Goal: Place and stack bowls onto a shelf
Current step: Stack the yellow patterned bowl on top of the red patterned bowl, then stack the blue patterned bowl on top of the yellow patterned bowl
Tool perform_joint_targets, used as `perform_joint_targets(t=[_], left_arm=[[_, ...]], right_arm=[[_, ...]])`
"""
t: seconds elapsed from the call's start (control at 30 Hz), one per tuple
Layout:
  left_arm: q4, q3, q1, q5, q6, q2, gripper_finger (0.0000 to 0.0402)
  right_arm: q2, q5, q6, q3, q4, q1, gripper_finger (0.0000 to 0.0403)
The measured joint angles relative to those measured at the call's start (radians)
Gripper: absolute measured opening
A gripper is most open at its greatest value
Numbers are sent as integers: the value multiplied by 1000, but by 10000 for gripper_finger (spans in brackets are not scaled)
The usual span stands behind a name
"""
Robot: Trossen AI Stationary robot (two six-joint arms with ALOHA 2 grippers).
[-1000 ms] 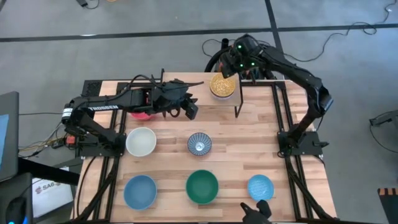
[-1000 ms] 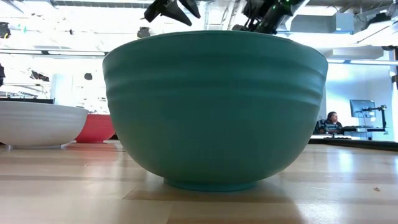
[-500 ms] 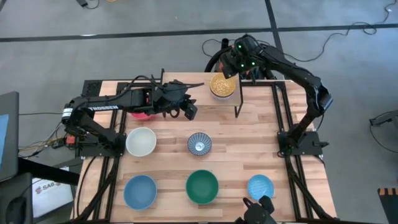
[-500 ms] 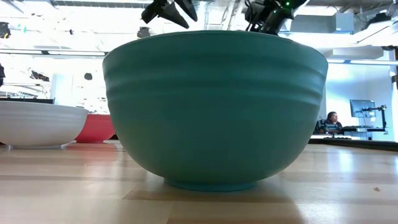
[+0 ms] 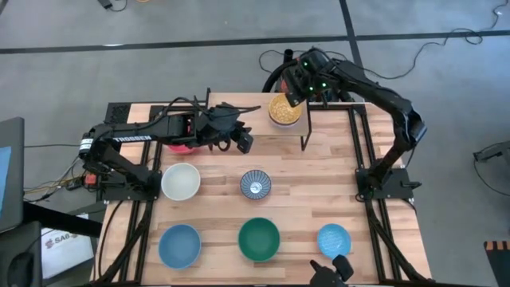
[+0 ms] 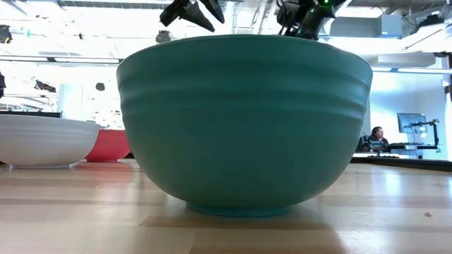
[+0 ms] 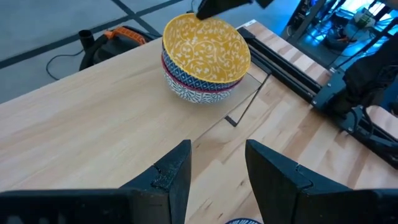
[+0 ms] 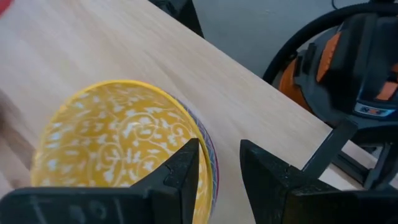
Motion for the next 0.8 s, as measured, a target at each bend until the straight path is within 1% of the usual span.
perform_joint_targets(t=[0.17, 0.33, 0.43, 0.57, 0.67, 0.8], left_arm=[[-1, 0, -4, -12, -10, 0, 135], [-4, 0, -7, -11, -26, 0, 135], [-4, 0, -14, -13, -41, 0, 135], [-12, 0, -41, -15, -55, 1, 135], [-13, -15, -74, -44, -82, 7, 135], [8, -56, -132, -75, -149, 17, 135]], right_arm=[[2, 37, -10, -1, 4, 10, 141], [-54, 34, -11, -1, -5, 2, 141], [-113, 25, -19, 0, -64, 16, 141], [-183, 24, -20, -2, -179, 76, 141], [-257, 24, -17, -84, -185, 145, 141], [-397, 22, 63, -314, -150, 253, 141]])
